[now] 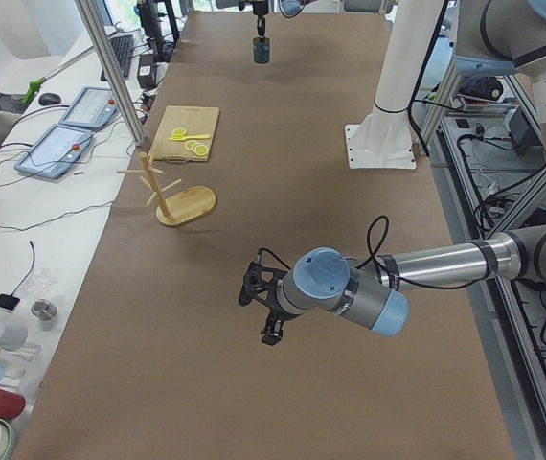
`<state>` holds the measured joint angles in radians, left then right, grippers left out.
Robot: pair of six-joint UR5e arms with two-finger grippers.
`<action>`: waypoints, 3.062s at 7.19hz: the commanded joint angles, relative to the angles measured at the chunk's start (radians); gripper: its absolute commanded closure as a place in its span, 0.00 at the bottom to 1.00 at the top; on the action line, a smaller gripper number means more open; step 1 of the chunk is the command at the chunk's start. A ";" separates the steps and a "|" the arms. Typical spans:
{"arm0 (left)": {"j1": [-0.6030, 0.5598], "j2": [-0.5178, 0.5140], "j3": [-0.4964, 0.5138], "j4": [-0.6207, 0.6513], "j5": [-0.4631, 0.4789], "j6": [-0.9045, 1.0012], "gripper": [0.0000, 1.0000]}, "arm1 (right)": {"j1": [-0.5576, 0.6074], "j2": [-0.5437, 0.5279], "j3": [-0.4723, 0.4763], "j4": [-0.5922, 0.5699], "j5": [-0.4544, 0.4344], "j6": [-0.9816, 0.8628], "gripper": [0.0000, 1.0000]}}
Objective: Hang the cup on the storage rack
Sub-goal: 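Grasp the blue mug rim with the right gripper and carry it toward the table center, then set the blue mug down and open the right gripper while the left arm reaches in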
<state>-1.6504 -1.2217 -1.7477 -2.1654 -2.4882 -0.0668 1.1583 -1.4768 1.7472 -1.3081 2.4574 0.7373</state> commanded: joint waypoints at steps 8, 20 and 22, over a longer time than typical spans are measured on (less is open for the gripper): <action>0.004 -0.028 -0.004 -0.085 -0.102 -0.004 0.03 | -0.627 0.498 0.014 -0.058 -0.472 0.686 1.00; 0.197 -0.271 -0.007 -0.250 -0.139 -0.357 0.03 | -0.657 0.581 -0.061 -0.207 -0.538 0.294 0.01; 0.318 -0.353 -0.007 -0.396 -0.079 -0.587 0.03 | -0.655 0.585 -0.046 -0.207 -0.535 0.283 0.00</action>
<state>-1.3988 -1.5216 -1.7547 -2.4852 -2.6056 -0.5176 0.5024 -0.8946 1.6901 -1.5158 1.9208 1.0235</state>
